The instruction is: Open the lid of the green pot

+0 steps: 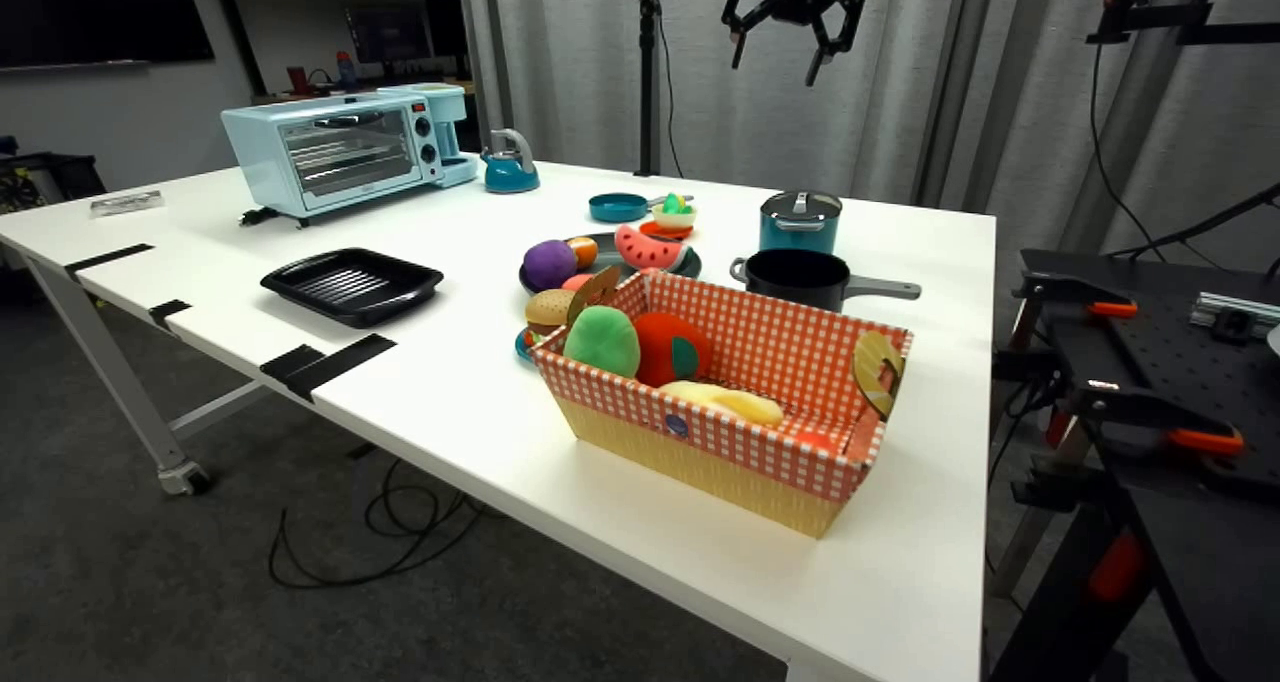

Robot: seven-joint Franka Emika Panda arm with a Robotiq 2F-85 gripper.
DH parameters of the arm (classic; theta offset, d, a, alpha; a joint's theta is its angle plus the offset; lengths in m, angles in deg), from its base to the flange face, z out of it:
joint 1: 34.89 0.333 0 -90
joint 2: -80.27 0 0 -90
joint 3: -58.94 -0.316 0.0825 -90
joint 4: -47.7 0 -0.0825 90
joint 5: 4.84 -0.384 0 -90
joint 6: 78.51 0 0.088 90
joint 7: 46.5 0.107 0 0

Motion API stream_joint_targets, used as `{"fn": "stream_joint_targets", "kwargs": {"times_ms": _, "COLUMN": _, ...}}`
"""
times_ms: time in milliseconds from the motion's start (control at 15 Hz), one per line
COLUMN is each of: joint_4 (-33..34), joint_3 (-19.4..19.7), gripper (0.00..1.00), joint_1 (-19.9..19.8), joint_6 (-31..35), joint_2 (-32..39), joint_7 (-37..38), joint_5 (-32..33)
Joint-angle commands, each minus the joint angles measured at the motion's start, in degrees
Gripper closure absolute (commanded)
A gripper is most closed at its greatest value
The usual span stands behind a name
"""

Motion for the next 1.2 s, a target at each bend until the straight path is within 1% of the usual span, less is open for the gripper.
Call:
{"fn": "stream_joint_targets", "kwargs": {"times_ms": 0, "joint_4": 0.1, "joint_3": 0.9, "gripper": 0.0, "joint_1": 0.9, "joint_6": 0.0, "joint_2": 0.0, "joint_7": -0.2, "joint_5": -0.1}}
{"fn": "stream_joint_targets", "kwargs": {"times_ms": 267, "joint_4": 1.3, "joint_3": 1.0, "gripper": 0.0, "joint_1": 1.1, "joint_6": -4.9, "joint_2": 1.3, "joint_7": -3.0, "joint_5": -4.3}}
{"fn": "stream_joint_targets", "kwargs": {"times_ms": 667, "joint_4": 3.3, "joint_3": 2.2, "gripper": 0.0, "joint_1": 0.6, "joint_6": -10.6, "joint_2": 3.8, "joint_7": -2.6, "joint_5": -5.6}}
{"fn": "stream_joint_targets", "kwargs": {"times_ms": 933, "joint_4": 6.3, "joint_3": 4.1, "gripper": 0.0, "joint_1": 0.1, "joint_6": -12.3, "joint_2": 7.4, "joint_7": -2.8, "joint_5": -6.5}}
{"fn": "stream_joint_targets", "kwargs": {"times_ms": 1133, "joint_4": 8.9, "joint_3": 5.4, "gripper": 0.0, "joint_1": -0.2, "joint_6": -12.8, "joint_2": 10.7, "joint_7": -3.6, "joint_5": -8.3}}
